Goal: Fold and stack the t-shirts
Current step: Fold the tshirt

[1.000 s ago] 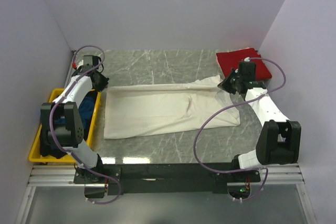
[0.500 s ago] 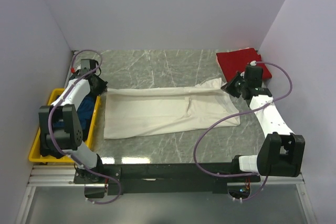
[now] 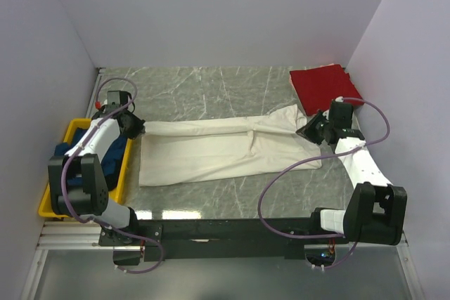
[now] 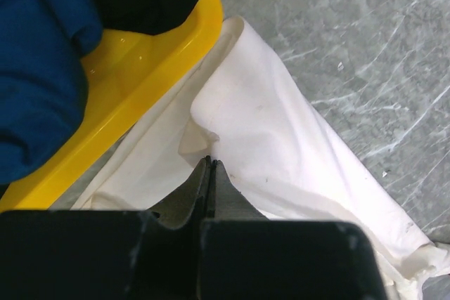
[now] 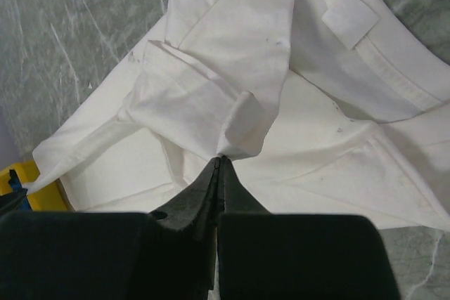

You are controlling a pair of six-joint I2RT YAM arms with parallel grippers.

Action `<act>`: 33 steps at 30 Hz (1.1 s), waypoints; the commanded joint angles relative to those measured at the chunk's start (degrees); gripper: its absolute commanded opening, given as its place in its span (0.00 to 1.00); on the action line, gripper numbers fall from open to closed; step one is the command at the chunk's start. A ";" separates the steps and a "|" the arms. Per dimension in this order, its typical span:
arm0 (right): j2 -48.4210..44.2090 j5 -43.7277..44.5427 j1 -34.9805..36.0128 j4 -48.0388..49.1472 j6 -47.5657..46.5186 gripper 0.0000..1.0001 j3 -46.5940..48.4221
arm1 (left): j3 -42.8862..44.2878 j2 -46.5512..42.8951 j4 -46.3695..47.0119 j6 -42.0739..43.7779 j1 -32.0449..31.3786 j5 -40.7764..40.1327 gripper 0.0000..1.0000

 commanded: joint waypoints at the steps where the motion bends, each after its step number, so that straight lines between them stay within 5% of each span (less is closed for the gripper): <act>1: -1.70 -1.79 -1.25 1.69 -0.05 0.00 -0.89 | -0.98 -3.36 1.82 -0.24 0.31 0.24 0.01; 12: -3.45 -3.12 -2.04 -0.33 -0.31 0.00 1.75 | 0.69 -5.02 0.32 -0.15 0.84 -0.20 0.01; 24: -5.74 -4.70 -4.41 3.71 -0.22 0.04 -9.66 | -9.85 -9.59 4.09 -1.91 1.28 3.22 0.02; 25: -5.83 -4.96 -4.42 4.67 -0.40 0.16 -11.68 | -10.81 -10.38 4.97 -2.52 1.28 3.40 0.06; 29: -6.88 -6.19 -4.33 6.69 -0.66 0.33 -14.86 | -13.81 -11.79 6.21 -3.05 1.28 4.54 0.54; 33: -9.25 -3.30 -0.12 7.31 -0.40 0.34 -13.99 | -13.38 -13.99 6.39 -2.96 1.28 4.55 0.60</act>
